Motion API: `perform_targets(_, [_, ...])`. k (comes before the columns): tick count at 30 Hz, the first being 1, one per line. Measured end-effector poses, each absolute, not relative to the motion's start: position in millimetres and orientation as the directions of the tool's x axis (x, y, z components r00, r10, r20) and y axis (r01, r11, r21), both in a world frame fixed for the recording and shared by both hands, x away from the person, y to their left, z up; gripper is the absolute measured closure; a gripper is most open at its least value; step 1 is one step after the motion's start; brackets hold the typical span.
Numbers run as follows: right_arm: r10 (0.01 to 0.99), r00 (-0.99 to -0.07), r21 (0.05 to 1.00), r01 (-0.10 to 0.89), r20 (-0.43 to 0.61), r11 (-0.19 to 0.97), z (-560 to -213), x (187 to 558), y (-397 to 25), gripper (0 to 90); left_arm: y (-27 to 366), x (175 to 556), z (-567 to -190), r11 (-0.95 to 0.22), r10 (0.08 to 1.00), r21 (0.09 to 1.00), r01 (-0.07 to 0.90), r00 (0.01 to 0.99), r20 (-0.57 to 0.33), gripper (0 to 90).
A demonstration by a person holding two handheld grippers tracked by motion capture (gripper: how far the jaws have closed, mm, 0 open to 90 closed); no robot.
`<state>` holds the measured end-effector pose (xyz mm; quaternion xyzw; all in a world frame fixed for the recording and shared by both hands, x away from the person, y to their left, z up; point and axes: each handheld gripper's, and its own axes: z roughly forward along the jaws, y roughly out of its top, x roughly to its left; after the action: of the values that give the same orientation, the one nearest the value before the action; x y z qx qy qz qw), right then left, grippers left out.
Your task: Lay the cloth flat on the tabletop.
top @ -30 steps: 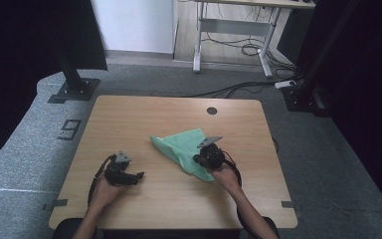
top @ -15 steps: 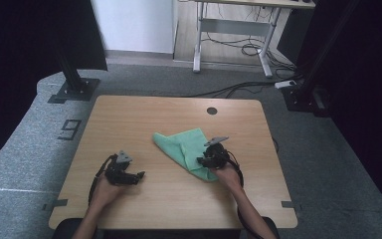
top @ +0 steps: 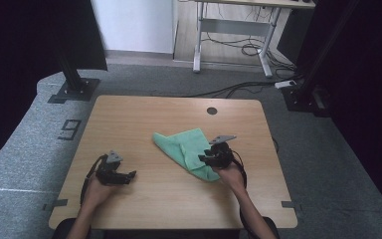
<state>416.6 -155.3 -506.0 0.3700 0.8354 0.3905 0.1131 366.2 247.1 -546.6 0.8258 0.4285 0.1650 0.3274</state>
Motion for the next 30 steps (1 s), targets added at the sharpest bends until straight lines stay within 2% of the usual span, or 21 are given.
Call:
perform_targets(6, [0.653,-0.748,0.735,0.507,0.115,0.451,-503.6,405.0,-141.3,64.8,242.9,365.1,-547.0,-0.422,0.811,0.684,0.595,0.585,-0.008,13.5])
perform_targets(13, [0.615,-0.78,0.71,0.498,0.116,0.498,-512.0,404.9,-122.9,52.0,243.1,365.2,-547.0,-0.423,0.81,0.684,0.594,0.586,-0.008,13.4])
perform_targets(16, [0.612,-0.782,0.696,0.503,0.116,0.511,-517.6,406.3,-116.3,50.2,243.1,365.2,-547.1,-0.423,0.81,0.685,0.594,0.586,-0.007,13.4])
perform_targets(17, [0.61,-0.786,0.685,0.5,0.101,0.53,-521.2,406.7,-113.5,51.2,243.1,365.2,-547.0,-0.423,0.81,0.685,0.594,0.586,-0.008,13.4])
perform_targets(20, [0.62,-0.782,0.658,0.497,0.057,0.566,-529.5,406.3,-109.0,68.5,243.1,365.1,-547.1,-0.423,0.81,0.685,0.594,0.586,-0.008,13.4])
perform_targets(23, [0.622,-0.78,0.671,0.5,0.073,0.548,-528.3,406.8,-111.7,81.3,243.1,365.1,-547.0,-0.422,0.81,0.685,0.594,0.586,-0.008,13.4])
perform_targets(30, [0.61,-0.787,0.7,0.487,0.093,0.522,-507.4,400.6,-115.2,84.3,243.1,365.2,-547.1,-0.422,0.81,0.685,0.594,0.586,-0.008,13.4])
